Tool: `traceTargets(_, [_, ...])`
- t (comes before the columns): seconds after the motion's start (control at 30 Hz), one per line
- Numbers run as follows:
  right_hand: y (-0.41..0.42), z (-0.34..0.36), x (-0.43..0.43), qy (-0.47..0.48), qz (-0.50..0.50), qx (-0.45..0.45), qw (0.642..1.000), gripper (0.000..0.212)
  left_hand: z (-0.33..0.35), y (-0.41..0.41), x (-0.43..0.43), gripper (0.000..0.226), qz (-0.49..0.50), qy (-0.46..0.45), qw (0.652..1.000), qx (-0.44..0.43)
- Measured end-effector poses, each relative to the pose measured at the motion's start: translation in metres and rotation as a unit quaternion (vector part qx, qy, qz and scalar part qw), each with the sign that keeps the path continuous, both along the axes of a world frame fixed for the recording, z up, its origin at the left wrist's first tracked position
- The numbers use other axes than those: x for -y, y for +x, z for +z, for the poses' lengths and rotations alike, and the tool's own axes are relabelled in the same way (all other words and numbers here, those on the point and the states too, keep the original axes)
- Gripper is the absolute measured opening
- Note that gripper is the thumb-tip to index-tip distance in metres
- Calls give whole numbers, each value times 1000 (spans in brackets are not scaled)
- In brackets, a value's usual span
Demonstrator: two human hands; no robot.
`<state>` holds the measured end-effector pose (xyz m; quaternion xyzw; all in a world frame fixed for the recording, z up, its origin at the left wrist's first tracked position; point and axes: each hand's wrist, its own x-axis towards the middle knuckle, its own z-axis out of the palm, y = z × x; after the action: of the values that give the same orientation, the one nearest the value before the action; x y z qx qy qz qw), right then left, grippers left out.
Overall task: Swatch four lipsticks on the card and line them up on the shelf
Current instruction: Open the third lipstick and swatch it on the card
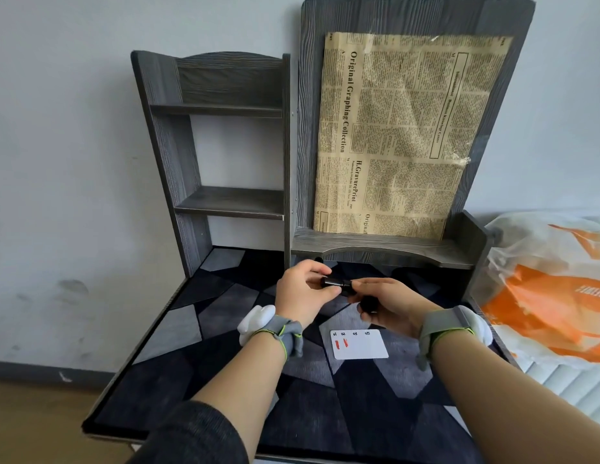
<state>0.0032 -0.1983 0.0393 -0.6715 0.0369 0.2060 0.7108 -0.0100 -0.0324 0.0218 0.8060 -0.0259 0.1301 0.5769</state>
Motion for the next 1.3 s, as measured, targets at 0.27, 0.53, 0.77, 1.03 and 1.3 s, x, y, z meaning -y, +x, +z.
traceTargets(0.27, [0, 0, 2, 1, -1, -1, 1000, 12, -2, -1, 0, 17, 11, 21, 1000, 10])
traceTargets(0.53, [0, 1, 1, 3, -2, -3, 1000, 9, -2, 0, 1, 20, 23, 1, 1000, 9])
traceTargets(0.77, [0, 2, 0, 20, 1, -12, 1000, 15, -2, 1, 2, 17, 7, -21, 1000, 18])
traceTargets(1.03, [0, 5, 0, 7, 14, 19, 1000, 17, 1, 2, 7, 17, 10, -18, 999, 31])
traceTargets(1.3, [0, 7, 1, 41, 14, 16, 999, 23, 1, 2, 7, 17, 30, -14, 999, 32])
